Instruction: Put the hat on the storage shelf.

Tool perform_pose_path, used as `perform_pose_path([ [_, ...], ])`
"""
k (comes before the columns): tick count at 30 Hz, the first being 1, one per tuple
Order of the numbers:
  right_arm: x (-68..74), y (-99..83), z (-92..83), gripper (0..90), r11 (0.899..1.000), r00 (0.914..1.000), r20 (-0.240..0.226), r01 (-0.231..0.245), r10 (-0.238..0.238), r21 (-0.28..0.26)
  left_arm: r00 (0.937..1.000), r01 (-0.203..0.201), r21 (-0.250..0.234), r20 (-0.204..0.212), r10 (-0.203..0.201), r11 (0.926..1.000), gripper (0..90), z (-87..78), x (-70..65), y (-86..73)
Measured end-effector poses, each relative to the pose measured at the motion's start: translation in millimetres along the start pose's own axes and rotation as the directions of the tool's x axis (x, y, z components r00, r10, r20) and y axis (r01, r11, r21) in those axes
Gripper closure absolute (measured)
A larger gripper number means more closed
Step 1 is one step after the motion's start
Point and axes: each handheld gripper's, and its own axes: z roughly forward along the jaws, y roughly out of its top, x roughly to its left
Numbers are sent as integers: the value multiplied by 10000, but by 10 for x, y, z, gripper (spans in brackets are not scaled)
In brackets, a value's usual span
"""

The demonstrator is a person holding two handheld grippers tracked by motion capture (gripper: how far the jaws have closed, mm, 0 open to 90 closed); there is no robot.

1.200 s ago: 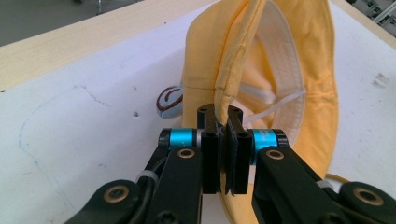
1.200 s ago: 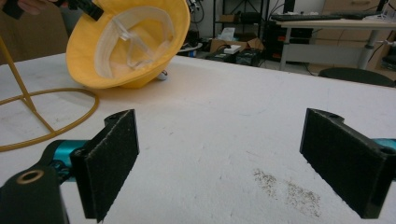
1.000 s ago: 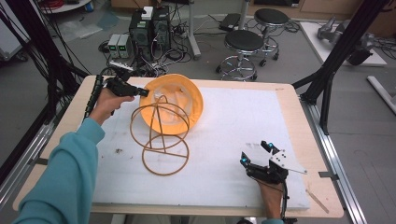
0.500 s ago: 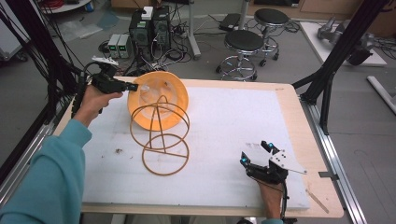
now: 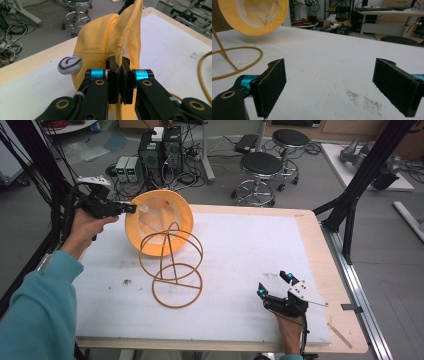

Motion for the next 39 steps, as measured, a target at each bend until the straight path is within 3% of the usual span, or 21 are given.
perform_pose_path([
  [11,-1,-1,-2,106,10000,10000,-3,58,-58,-39,9998,171,-647,-94,-177,9978,863,-370,-54,121],
  [19,-3,0,-2,106,10000,10000,11,53,-53,-60,10000,-99,-598,-10,98,9982,862,-516,-242,314],
  [25,-2,-1,-3,106,10000,10000,-6,49,-49,-51,9986,-528,-566,-70,525,9970,862,-613,-407,449],
  [39,-3,-1,-1,106,9999,10000,17,89,-89,-98,9937,-1112,-691,46,1118,9914,862,-650,-651,545],
])
